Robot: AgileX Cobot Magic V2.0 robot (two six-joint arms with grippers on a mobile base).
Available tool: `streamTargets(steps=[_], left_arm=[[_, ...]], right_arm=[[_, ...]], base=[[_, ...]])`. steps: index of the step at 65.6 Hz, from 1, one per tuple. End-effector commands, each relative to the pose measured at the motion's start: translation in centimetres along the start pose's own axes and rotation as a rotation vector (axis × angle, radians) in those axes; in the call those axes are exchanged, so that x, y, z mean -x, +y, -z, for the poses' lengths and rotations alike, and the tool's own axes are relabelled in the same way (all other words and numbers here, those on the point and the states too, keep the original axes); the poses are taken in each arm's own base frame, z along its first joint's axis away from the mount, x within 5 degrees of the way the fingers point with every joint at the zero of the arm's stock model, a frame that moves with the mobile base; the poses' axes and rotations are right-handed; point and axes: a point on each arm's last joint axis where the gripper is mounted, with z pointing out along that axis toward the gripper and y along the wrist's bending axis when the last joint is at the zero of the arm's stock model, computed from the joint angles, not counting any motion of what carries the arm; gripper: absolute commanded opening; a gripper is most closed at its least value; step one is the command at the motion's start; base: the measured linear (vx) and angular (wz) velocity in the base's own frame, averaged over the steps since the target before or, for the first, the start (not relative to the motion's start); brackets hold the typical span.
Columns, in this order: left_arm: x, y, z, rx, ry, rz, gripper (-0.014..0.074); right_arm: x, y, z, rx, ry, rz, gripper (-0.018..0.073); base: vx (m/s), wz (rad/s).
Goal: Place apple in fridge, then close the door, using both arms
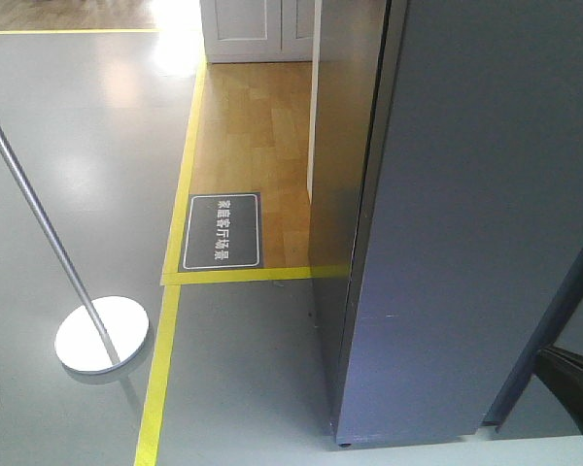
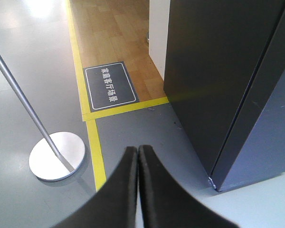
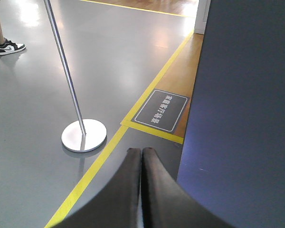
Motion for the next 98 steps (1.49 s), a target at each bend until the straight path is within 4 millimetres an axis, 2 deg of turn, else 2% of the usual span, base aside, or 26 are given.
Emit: streamTargets(steps=[1, 13, 21, 27, 33, 42, 65, 98], left_arm=[[1.0, 0.2, 0.6, 0.032, -0.048, 0.013, -0.0006], [0.9, 0.6, 2.0, 0.114, -0.068, 0.056, -0.0006], [0.1, 0.9, 2.9, 0.168, -0.135, 0.116, -0.0006], [-1.6, 1.2, 3.0, 0.202, -0.238, 0.204, -0.0006], [-4.3, 1.4, 3.1, 0.223, -0.314, 0.268, -0.0006], [-7.2, 1.4, 3.5, 0.229, -0.383, 0.278, -0.0006], [-7.3, 0.7, 5.2, 0.238, -0.484, 0.045, -0.0006], [-7.3, 0.6, 5.5, 0.226, -0.513, 0.102, -0.0006]], right_arm=[[1.1, -0.2, 0.2, -0.025, -0.053, -0.008, -0.0006], [1.1, -0.2, 0.2, -0.025, -0.053, -0.008, -0.0006], [1.1, -0.2, 0.2, -0.025, -0.053, -0.008, -0.0006], [1.1, -0.2, 0.2, -0.025, -0.053, -0.008, -0.0006], [1.1, -0.2, 0.2, -0.025, -0.053, -0.008, -0.0006], [1.1, -0.2, 0.2, -0.025, -0.053, -0.008, -0.0006], [1.1, -0.2, 0.2, -0.023, -0.053, -0.01, -0.0006], [1.1, -0.2, 0.2, -0.022, -0.053, -0.01, -0.0006]], base=[[0.0, 0.0], [0.0, 0.0], [0.0, 0.0], [0.0, 0.0], [0.0, 0.0], [0.0, 0.0], [0.0, 0.0], [0.0, 0.0]])
